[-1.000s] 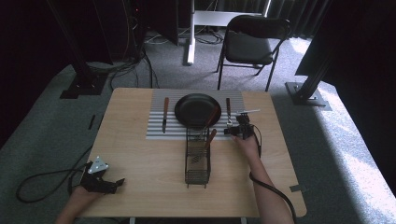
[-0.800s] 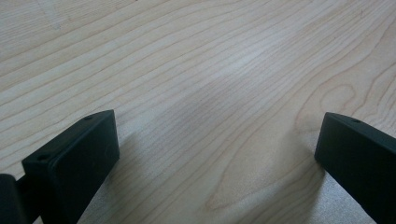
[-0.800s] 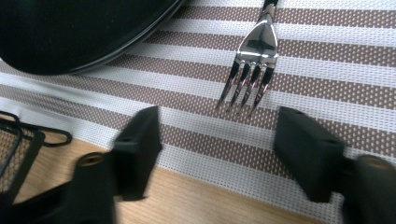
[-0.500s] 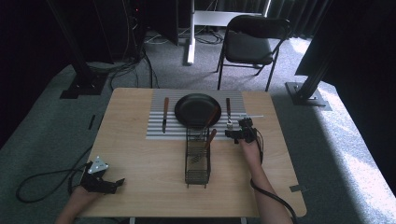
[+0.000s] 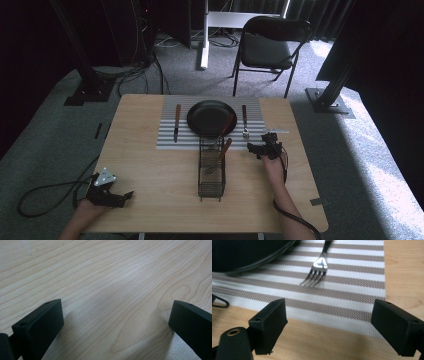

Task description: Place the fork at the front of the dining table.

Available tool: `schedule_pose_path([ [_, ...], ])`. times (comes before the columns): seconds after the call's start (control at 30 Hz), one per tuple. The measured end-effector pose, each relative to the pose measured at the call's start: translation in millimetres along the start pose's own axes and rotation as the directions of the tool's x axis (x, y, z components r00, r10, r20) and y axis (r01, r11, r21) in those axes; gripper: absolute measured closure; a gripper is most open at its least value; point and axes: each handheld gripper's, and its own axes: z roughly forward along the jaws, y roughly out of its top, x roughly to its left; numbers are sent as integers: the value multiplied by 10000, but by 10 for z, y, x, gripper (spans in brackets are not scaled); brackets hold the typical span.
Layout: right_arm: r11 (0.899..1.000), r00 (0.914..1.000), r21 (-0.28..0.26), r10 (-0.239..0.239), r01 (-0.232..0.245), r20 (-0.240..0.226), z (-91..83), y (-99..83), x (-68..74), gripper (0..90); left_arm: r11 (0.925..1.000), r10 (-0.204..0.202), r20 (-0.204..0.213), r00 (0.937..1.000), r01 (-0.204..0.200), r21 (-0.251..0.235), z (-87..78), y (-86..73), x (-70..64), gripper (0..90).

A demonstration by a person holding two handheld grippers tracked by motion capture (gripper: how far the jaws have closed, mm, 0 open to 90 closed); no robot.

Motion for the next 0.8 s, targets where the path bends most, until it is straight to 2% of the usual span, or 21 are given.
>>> schedule_pose_path([
  [0.17, 10000, 9995, -53, -76, 77, 321, -56, -103, -18, 125, 10000, 1, -1, 10000, -1, 1, 0, 0, 0, 0],
  [0.27, 9999, 9995, -116, 113, -110, 296, -97, -169, -47, 125, 10000, 1, 1, 10000, -1, -1, 0, 0, 0, 0],
  [0.63, 9997, 9994, -252, 71, -62, 353, -265, -403, -142, 125, 10000, -5, -2, 10000, 5, -6, 0, 0, 0, 0],
  [0.8, 9994, 9984, -336, 133, -114, 557, -367, -517, -177, 125, 10000, 0, 0, 10000, 0, -1, 0, 0, 0, 0],
])
